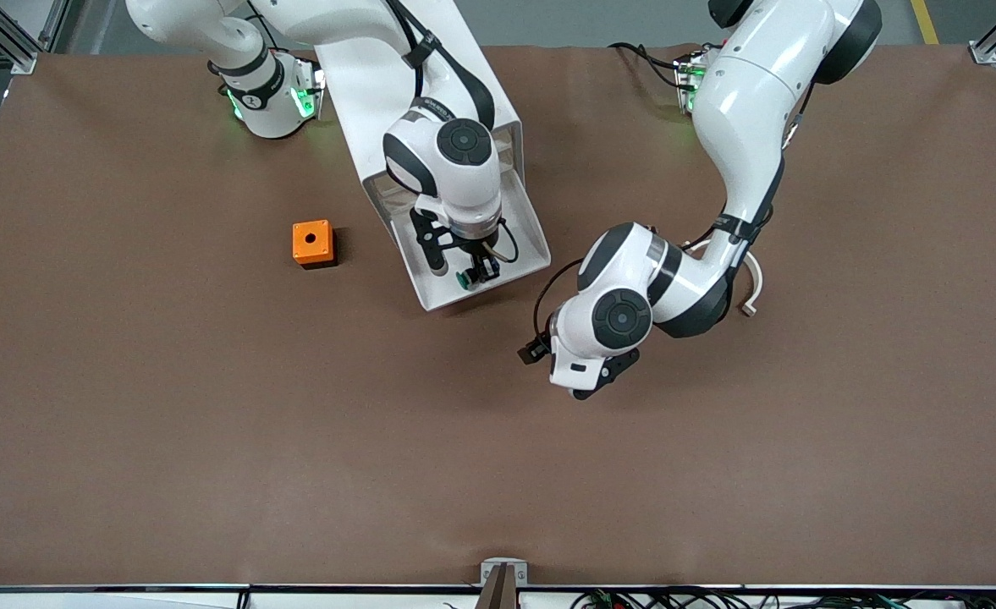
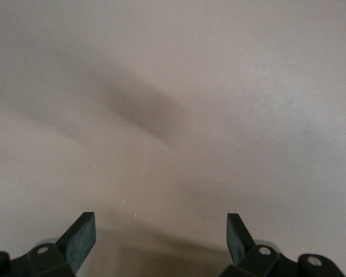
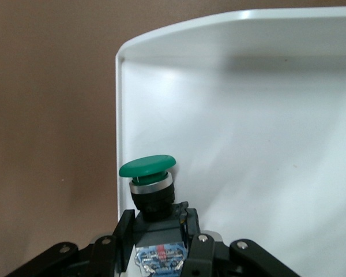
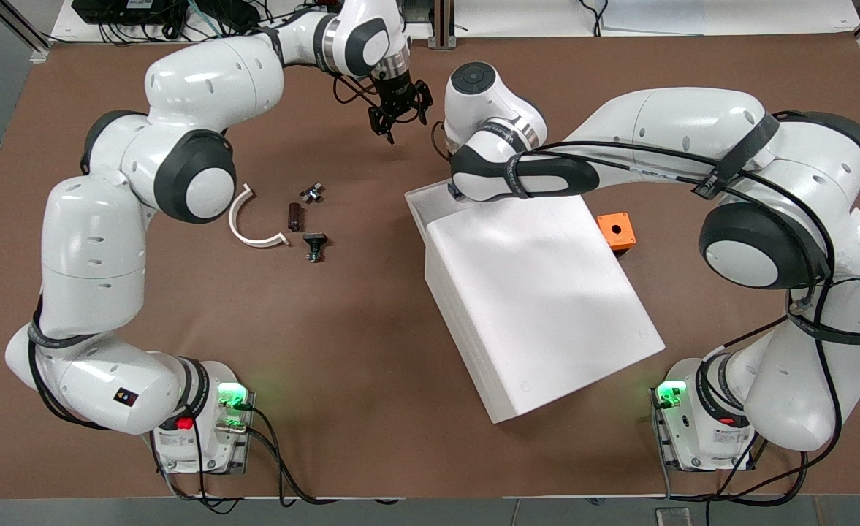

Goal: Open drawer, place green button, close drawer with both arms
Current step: 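Lower the button into the drawer and open the right gripper, then push the drawer shut with the left gripper while the right gripper withdraws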

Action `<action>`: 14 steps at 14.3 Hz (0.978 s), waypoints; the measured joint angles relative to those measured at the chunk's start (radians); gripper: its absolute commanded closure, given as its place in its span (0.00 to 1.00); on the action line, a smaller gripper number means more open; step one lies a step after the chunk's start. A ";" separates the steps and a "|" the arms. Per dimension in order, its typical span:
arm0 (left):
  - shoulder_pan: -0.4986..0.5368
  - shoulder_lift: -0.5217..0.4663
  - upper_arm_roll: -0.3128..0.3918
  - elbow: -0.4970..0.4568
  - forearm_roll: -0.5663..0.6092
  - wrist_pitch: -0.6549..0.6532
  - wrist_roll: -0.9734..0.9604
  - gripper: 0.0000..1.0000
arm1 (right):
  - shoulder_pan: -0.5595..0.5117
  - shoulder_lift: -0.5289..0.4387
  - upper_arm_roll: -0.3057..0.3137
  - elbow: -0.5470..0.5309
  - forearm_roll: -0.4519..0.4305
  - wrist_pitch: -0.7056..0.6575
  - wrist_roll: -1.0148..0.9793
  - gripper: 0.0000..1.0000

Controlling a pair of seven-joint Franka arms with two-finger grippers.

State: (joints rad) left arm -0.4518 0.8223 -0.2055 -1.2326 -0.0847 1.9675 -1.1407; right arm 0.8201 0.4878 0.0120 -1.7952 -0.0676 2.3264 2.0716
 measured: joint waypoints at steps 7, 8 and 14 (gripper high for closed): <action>-0.051 0.000 -0.001 -0.015 0.069 0.059 -0.001 0.00 | -0.001 -0.025 -0.015 0.008 -0.002 0.009 0.001 0.00; -0.050 0.000 -0.001 -0.016 0.069 0.061 -0.001 0.00 | -0.003 -0.040 -0.019 0.009 -0.005 0.002 -0.005 0.00; -0.066 0.000 -0.002 -0.054 0.069 0.126 -0.001 0.00 | -0.121 -0.158 -0.028 0.028 -0.010 -0.128 -0.269 0.00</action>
State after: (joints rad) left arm -0.5176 0.8226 -0.2074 -1.2866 -0.0156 2.0937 -1.1415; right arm 0.6991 0.3299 -0.0157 -1.7668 -0.0780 2.1981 1.8031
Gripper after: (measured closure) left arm 0.000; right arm 0.000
